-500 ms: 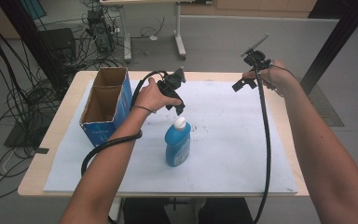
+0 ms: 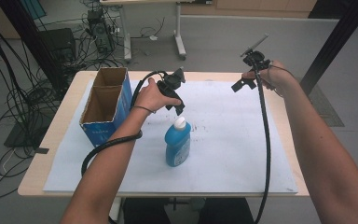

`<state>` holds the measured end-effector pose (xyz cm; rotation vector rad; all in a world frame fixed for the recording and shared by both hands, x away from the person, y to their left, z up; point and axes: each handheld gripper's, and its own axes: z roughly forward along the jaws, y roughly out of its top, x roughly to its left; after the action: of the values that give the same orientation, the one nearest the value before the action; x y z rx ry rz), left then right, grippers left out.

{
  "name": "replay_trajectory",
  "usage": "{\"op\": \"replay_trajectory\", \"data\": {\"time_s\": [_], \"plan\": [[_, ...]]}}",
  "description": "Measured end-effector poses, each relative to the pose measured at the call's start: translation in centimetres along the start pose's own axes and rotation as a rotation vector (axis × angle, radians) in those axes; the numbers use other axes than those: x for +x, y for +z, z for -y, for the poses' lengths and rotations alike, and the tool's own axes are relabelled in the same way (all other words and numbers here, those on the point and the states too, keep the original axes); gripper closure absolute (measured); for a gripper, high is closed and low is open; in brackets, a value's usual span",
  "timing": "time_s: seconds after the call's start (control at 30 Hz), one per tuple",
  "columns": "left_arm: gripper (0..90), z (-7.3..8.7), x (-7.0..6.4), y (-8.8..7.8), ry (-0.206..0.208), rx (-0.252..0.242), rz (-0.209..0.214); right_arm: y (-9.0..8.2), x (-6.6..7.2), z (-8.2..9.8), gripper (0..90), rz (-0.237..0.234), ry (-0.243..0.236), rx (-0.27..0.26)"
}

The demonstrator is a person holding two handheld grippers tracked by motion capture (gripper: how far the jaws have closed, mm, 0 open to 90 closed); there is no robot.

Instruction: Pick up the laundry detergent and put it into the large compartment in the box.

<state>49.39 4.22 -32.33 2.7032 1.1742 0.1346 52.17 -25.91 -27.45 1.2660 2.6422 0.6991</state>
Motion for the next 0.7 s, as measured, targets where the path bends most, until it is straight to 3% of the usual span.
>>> {"op": "replay_trajectory", "data": {"time_s": [0.7], "plan": [[10.1, 0.16, -0.22, -0.69, 0.0, -0.005, -0.001, -0.4, 0.19, 0.53, 6.0, 0.002, 0.012, 0.001]]}}
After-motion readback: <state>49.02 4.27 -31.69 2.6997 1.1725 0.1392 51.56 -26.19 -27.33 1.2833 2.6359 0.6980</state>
